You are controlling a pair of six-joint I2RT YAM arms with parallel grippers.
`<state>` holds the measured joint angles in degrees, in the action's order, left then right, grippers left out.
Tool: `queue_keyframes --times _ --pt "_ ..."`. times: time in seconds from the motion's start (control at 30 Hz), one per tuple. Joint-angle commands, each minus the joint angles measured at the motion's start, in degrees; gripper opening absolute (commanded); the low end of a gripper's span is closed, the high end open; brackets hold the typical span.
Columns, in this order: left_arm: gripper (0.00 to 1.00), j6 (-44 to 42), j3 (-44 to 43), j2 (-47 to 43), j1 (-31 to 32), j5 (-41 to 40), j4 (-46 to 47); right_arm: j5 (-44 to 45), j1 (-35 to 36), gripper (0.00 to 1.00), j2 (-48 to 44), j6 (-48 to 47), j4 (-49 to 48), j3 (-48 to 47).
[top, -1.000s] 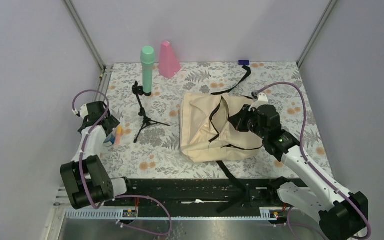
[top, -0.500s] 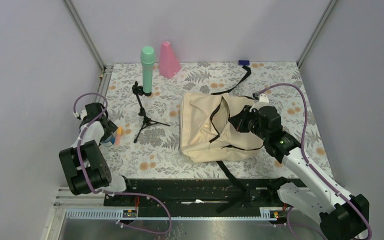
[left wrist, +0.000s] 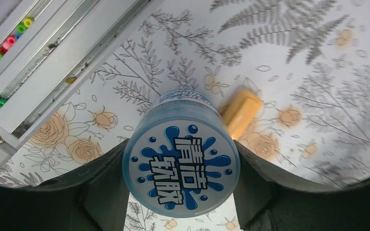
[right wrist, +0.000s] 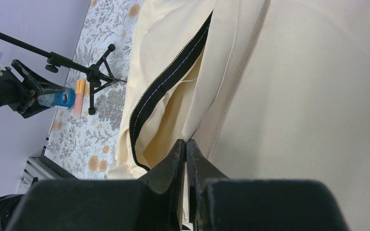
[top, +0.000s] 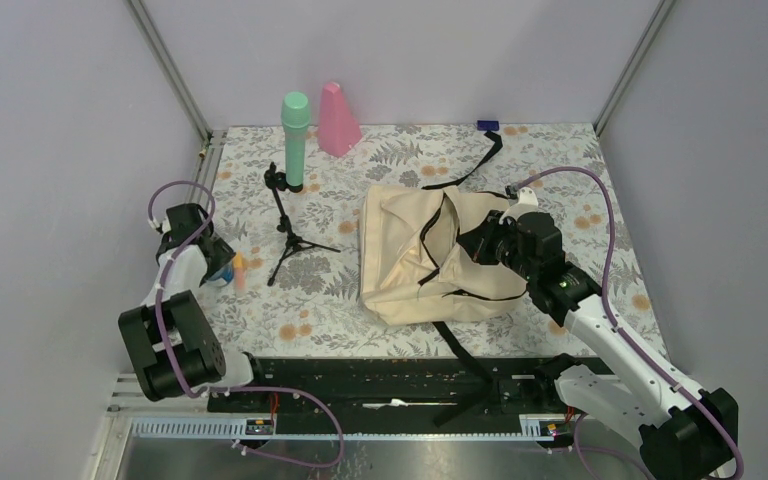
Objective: Pack the student bag
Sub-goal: Pick up the stationery from the center of the board.
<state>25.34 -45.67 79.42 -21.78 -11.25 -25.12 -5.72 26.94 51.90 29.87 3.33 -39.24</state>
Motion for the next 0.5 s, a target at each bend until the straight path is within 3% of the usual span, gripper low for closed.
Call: queue_keyframes --times 0.0,0.33,0.47 --pt "0.31 -1.8 0.4 -7.6 -0.2 5.0 4.2 -1.2 -0.4 0.00 -1.2 0.0 -7.0 -2.1" --pt "0.30 -2.3 4.0 -24.3 3.2 8.7 1.3 -4.4 -0.5 0.00 2.1 1.1 -7.5 -3.0" --pt "0.31 -3.7 4.8 -30.6 8.6 8.6 -1.2 -5.0 -0.5 0.00 3.4 2.0 -6.5 -3.9"
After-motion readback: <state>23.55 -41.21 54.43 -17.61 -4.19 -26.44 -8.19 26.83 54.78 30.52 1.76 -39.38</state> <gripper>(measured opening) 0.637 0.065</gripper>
